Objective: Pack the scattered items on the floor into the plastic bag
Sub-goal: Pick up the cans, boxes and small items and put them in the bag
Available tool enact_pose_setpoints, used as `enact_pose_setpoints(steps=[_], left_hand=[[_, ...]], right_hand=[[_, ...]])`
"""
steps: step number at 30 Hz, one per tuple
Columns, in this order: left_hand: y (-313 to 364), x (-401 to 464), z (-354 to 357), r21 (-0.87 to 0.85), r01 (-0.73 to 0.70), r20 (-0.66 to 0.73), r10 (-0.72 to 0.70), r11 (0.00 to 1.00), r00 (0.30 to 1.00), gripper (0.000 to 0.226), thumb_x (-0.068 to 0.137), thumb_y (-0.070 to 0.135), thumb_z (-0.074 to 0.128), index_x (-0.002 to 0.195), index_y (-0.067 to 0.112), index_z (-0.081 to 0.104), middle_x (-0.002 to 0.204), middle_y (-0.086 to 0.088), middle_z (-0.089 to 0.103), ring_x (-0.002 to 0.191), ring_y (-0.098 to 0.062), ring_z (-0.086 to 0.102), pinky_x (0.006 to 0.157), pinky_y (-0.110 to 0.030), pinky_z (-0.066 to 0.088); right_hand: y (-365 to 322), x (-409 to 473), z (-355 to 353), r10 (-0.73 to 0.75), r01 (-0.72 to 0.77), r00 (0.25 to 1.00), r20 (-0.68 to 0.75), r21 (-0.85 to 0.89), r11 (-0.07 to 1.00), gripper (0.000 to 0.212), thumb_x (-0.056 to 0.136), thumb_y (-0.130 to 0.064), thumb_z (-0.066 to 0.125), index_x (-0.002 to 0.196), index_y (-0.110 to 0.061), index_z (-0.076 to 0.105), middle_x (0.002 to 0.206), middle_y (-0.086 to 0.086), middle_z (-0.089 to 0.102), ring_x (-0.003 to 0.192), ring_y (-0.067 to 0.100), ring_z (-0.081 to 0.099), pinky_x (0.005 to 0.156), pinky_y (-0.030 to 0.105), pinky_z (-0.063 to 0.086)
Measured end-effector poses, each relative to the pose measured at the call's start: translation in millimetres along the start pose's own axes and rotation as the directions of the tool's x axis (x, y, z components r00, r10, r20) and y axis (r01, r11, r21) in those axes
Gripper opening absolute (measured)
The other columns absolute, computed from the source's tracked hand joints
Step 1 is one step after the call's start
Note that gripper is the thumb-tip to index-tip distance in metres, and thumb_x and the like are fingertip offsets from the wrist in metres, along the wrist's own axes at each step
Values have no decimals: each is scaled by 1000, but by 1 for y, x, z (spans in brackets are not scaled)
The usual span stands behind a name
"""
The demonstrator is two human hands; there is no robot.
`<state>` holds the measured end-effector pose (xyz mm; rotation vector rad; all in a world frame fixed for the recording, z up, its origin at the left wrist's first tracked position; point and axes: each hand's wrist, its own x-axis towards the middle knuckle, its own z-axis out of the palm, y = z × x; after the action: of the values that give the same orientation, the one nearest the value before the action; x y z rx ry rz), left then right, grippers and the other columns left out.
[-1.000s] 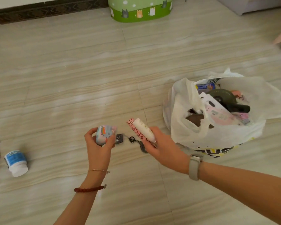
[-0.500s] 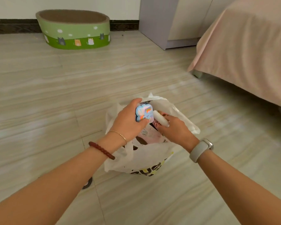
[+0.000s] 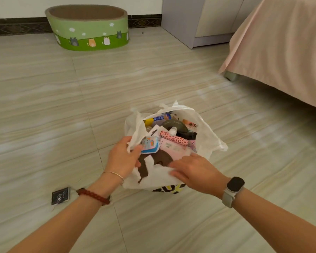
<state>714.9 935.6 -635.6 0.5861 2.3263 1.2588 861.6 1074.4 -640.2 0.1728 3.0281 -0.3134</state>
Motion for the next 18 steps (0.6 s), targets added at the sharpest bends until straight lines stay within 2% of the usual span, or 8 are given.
enact_pose_setpoints(steps=[2,5,7,9,12,14,16,18], left_hand=[[-2,5,-17,-153,-43,-164,18,987,986,15,89,16,53,97,8,61,58,0,53,47,-15,51,48,-16,42],[-5,16,-42,-239,-146,-366,50,960,929,10,88,19,54,90,17,63,66,7,55,72,-17,51,72,-32,43],[-14,21,-51,-221,-137,-399,39,966,916,9,89,19,52,90,18,61,73,1,58,70,-17,53,74,-33,44],[-25,21,-54,-198,-106,-376,24,974,926,7,90,17,51,90,20,58,83,-7,61,70,-20,53,69,-32,46],[-37,17,-58,-192,-128,-300,66,973,952,13,91,17,50,102,21,56,87,-9,61,64,-18,55,55,-20,49],[-43,15,-66,-189,-132,-240,84,973,967,23,92,20,48,114,19,53,88,-6,62,66,-15,58,61,-20,50],[-55,14,-76,-205,-116,-240,65,972,968,26,93,23,45,119,19,51,95,-6,61,75,-17,60,73,-30,50],[-79,12,-87,-133,-87,-291,45,987,956,26,94,25,44,118,19,52,105,-6,59,88,-20,58,81,-32,46]], right_hand=[[1,-3,3,-80,71,964,-255,-41,997,59,98,-44,15,85,-15,64,70,0,67,61,20,62,54,28,50],[3,-8,-6,-91,61,861,-500,-77,995,50,98,-31,25,71,-12,62,57,-1,59,47,18,53,45,24,36],[2,-10,-6,-118,99,860,-497,-65,993,48,96,-31,28,64,-14,59,54,-1,55,45,18,49,45,22,32],[-5,-7,-3,-155,144,897,-415,-58,988,43,94,-33,33,67,-16,63,59,-1,57,52,17,51,46,25,41],[-28,8,0,-196,187,893,-405,-62,980,26,87,-30,45,100,-16,62,87,3,65,80,16,55,71,30,45],[-53,20,-2,-277,279,839,-469,-68,958,29,84,-26,46,111,-15,52,98,7,66,93,17,52,83,31,38],[-85,32,3,-402,434,752,-522,-67,899,28,83,-19,46,110,-13,49,98,10,66,93,21,52,81,34,38],[-118,41,23,-545,602,692,-474,-38,798,25,84,-14,43,106,-10,53,95,11,66,87,23,55,73,32,41]])
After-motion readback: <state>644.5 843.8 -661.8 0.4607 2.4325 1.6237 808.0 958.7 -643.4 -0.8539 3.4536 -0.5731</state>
